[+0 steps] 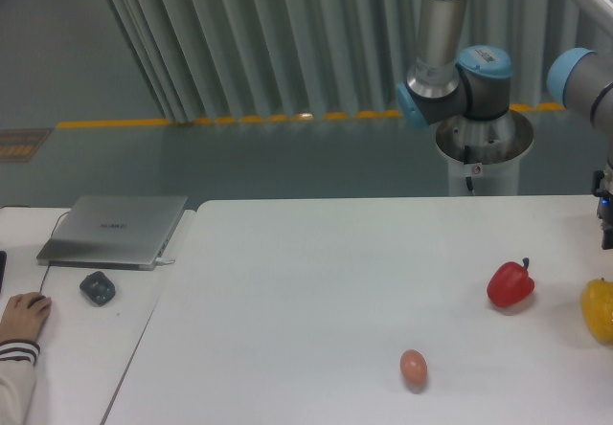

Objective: Place the yellow pepper in a basket

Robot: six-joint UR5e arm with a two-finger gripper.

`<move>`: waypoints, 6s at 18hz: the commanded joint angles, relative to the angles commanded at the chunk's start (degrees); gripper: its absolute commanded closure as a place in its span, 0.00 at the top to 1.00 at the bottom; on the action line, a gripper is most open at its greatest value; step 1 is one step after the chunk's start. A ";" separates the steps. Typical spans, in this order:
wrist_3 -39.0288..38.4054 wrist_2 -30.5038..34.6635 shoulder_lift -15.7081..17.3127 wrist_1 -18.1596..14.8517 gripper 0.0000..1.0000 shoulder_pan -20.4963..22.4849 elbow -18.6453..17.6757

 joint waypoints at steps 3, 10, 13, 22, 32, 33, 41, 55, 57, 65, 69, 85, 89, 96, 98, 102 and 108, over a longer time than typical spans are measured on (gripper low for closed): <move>0.09 0.09 0.09 0.09 1.00 0.00 -0.09; 0.09 -2.11 0.79 0.96 1.00 -0.09 -2.36; -0.26 -2.55 2.19 2.19 1.00 -0.09 -3.78; -16.95 -2.55 5.36 2.64 1.00 -2.90 -6.67; -20.72 1.76 3.43 5.44 1.00 -1.94 -7.12; -23.79 1.67 2.91 6.15 1.00 -1.59 -7.12; -45.85 1.41 -1.05 10.28 1.00 -1.67 -4.92; -74.35 1.41 -4.30 13.36 1.00 -1.14 -5.27; -74.71 1.41 -4.39 13.27 1.00 -1.05 -5.36; -74.88 1.84 -5.18 13.27 1.00 -0.97 -7.47; -74.88 2.37 -5.89 13.27 1.00 -0.97 -7.91; -74.00 3.25 -6.68 13.36 0.33 -1.23 -8.88; -73.92 3.08 -5.80 13.36 0.32 -1.23 -8.53; -73.92 2.64 -1.15 12.75 0.32 -4.04 -8.53; -73.92 2.55 0.78 12.74 0.32 -5.53 -8.53; -73.31 2.20 3.42 11.61 0.32 -5.89 -7.83; -56.98 2.29 6.50 9.06 0.32 -0.98 -7.73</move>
